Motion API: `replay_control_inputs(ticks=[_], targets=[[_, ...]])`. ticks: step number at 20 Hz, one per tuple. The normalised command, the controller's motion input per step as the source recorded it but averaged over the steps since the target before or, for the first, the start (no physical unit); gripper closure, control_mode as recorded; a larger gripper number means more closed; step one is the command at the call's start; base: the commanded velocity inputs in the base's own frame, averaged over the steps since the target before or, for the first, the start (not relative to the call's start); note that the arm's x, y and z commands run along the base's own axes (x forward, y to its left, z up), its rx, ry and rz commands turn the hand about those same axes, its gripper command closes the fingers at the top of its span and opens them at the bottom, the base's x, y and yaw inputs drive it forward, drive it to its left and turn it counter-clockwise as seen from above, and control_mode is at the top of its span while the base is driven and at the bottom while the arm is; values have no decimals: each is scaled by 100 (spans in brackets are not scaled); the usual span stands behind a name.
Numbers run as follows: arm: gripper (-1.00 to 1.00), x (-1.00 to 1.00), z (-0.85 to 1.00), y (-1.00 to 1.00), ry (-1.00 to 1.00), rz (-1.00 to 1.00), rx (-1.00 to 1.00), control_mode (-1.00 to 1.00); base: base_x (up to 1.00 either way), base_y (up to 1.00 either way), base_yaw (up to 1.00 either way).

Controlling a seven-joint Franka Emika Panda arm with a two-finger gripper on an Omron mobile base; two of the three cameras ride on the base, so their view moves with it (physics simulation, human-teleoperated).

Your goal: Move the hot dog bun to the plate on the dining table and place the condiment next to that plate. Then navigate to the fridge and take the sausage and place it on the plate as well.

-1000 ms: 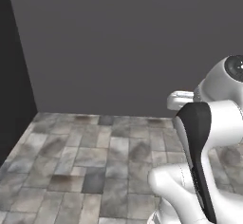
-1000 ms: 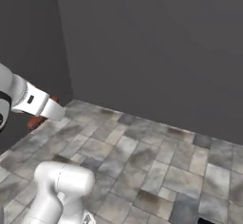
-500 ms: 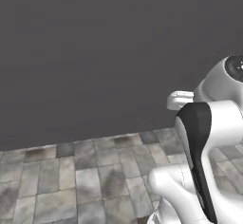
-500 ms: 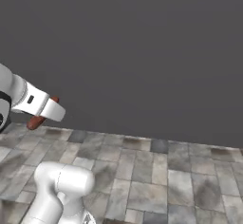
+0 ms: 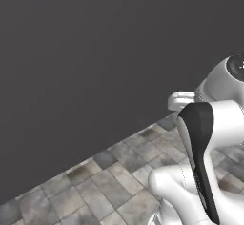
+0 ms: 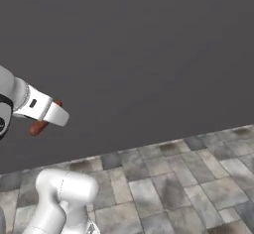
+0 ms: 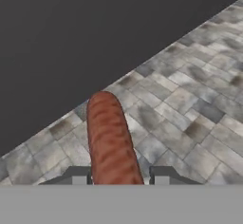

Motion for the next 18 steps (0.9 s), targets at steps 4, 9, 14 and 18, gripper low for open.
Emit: replay_control_inputs(ticks=[4,9,14,18], targets=[[100,0,0,0,0,0,0,100,54,54,-78],[100,0,0,0,0,0,0,100,40,62,-77],[100,0,0,0,0,0,0,100,44,57,-75],[100,0,0,0,0,0,0,100,60,41,-73]])
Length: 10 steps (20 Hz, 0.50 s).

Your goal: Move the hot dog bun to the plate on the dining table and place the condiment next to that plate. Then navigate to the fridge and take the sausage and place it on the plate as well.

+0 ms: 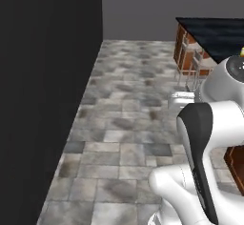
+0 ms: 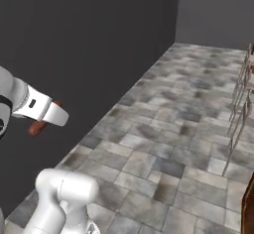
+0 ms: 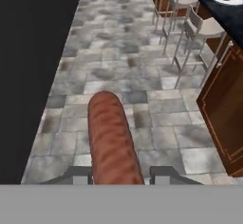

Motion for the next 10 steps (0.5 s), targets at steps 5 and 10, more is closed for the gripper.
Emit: replay_control_inputs(ticks=[5,10], targets=[[100,0,0,0,0,0,0,100,68,39,-71],[100,0,0,0,0,0,0,100,73,41,-69]])
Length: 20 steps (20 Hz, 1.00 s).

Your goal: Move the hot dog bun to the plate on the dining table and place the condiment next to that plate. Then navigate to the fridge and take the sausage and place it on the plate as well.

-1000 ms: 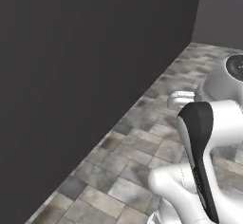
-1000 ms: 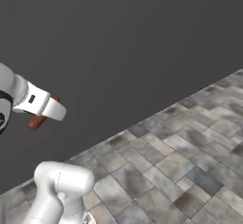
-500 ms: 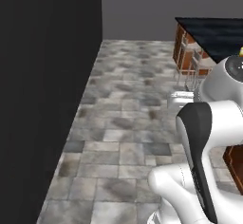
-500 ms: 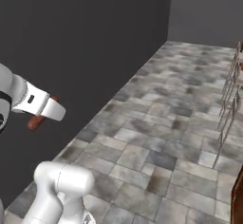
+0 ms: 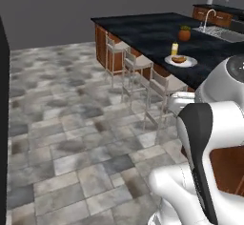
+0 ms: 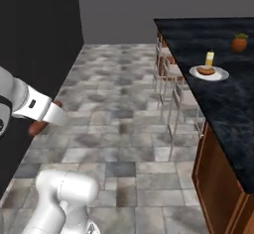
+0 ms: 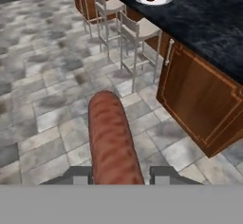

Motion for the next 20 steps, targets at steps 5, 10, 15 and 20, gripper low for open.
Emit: replay_control_inputs(ticks=[5,10,15,20], targets=[[100,0,0,0,0,0,0,100,68,52,-69],[100,0,0,0,0,0,0,100,51,75,-67],[100,0,0,0,0,0,0,100,40,97,-57],[100,0,0,0,0,0,0,100,29,100,-51]])
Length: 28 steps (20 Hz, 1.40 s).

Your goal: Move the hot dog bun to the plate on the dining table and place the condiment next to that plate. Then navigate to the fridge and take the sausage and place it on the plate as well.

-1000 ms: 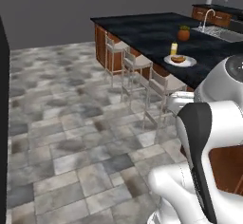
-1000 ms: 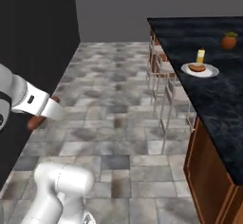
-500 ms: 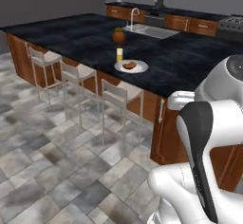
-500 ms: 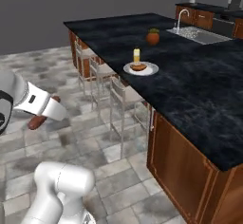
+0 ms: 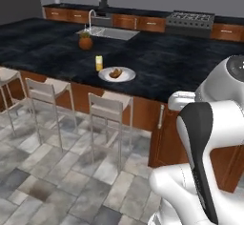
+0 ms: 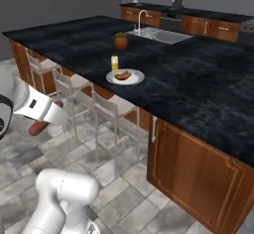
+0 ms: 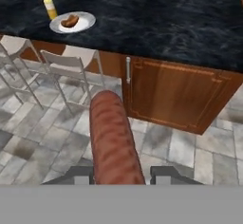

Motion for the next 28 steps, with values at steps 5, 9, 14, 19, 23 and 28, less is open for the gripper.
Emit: replay_control_inputs(ticks=[5,9,14,19,23,28], targets=[[100,0,0,0,0,0,0,100,37,95,-49],[100,0,0,0,0,0,0,100,38,86,-50],[100,0,0,0,0,0,0,100,43,92,-48],[100,0,0,0,0,0,0,100,63,82,-45],[100,0,0,0,0,0,0,100,73,74,-41],[100,0,0,0,0,0,0,100,85,51,-34]])
